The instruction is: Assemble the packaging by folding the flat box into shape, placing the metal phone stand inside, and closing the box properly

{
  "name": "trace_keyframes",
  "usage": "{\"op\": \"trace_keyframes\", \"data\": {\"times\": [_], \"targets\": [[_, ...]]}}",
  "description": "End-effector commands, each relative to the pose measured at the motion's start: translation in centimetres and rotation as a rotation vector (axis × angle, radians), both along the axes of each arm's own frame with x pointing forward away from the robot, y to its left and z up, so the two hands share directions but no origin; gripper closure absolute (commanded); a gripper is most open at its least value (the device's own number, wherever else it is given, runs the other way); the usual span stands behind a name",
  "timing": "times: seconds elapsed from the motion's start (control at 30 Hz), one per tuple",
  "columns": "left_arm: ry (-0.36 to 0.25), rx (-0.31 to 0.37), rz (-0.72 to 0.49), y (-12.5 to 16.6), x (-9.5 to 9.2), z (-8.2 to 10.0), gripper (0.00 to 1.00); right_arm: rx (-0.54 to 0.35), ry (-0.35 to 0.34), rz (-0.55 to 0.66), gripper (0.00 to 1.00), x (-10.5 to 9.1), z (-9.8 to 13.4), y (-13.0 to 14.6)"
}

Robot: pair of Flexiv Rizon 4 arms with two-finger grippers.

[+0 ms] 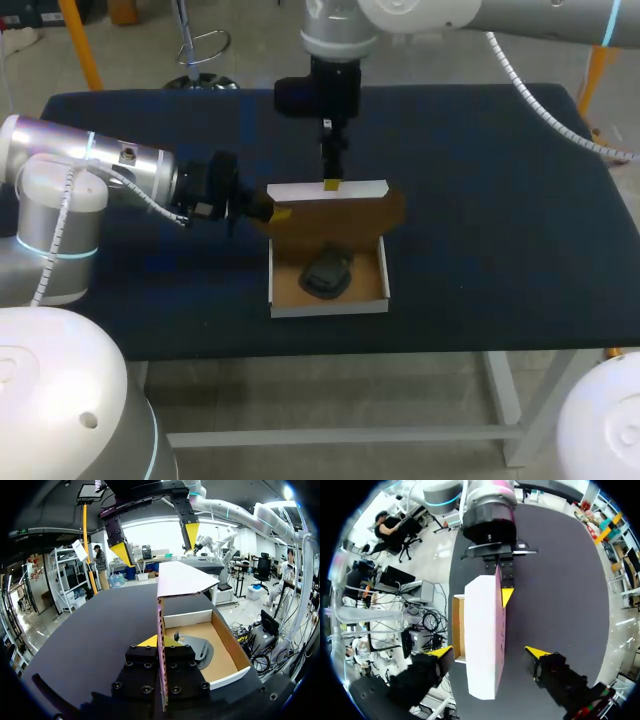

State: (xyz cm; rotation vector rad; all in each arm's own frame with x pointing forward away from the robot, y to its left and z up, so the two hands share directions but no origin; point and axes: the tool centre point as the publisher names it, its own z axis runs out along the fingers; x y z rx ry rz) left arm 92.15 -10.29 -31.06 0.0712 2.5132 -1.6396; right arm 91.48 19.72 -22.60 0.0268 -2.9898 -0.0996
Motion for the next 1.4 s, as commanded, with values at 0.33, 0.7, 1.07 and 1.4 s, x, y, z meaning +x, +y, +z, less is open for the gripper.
{"op": "trace_keyframes", "data": {"times": [0.33, 0.7, 1.07, 1.4], "targets": [[-0.001, 0.0, -0.001, 0.0, 0.0, 0.0, 1.0, -0.067, -0.078, -0.391, 0.0, -0.1, 2.6, -3.0], [-0.001, 0.0, -0.001, 0.0, 0.0, 0.0, 1.0, -0.078, -0.124, -0.41, 0.0, -0.4, 3.0, -3.2], [-0.018, 0.003, -0.001, 0.0, -0.1, -0.1, 1.0, -0.078, -0.124, -0.41, 0.0, -0.4, 3.0, -3.2], [-0.109, 0.002, -0.02, 0.0, -0.3, -0.4, 1.0, -0.082, -0.081, -0.509, 0.0, -0.4, 3.2, -3.9]]}}
